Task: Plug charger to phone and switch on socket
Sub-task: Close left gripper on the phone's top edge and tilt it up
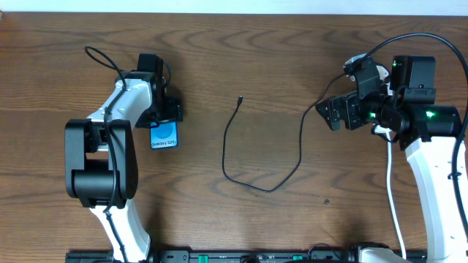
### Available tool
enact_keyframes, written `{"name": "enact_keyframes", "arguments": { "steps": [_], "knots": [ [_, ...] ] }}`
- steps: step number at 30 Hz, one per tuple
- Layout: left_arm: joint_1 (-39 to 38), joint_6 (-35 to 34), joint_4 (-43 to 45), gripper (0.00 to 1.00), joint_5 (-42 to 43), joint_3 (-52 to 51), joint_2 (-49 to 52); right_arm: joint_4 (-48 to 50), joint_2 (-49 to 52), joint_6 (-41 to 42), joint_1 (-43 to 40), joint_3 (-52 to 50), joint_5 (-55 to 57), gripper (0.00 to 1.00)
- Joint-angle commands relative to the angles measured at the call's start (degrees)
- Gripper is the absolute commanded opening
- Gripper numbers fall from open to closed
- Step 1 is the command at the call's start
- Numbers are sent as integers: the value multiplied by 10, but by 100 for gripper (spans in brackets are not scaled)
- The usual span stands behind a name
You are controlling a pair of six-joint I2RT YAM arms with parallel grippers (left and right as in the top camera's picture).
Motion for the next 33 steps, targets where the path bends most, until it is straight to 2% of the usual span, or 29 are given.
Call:
{"name": "enact_keyframes", "arguments": {
  "steps": [1,12,18,27,33],
  "knots": [
    [-2,-15,-17,84,8,-3,21,-1,4,3,5,12,-1,97],
    [-2,-22,-34,84,10,-3,21,-5,4,3,5,12,-1,97],
    [-2,-22,-33,73,10,-3,21,-5,4,3,5,12,-1,97],
    [-2,-22,-38,69,10,5,20,-5,4,3,5,12,-1,97],
    [-2,-22,-77,69,10,52,8,-5,4,3,5,12,-1,98]
  ]
}}
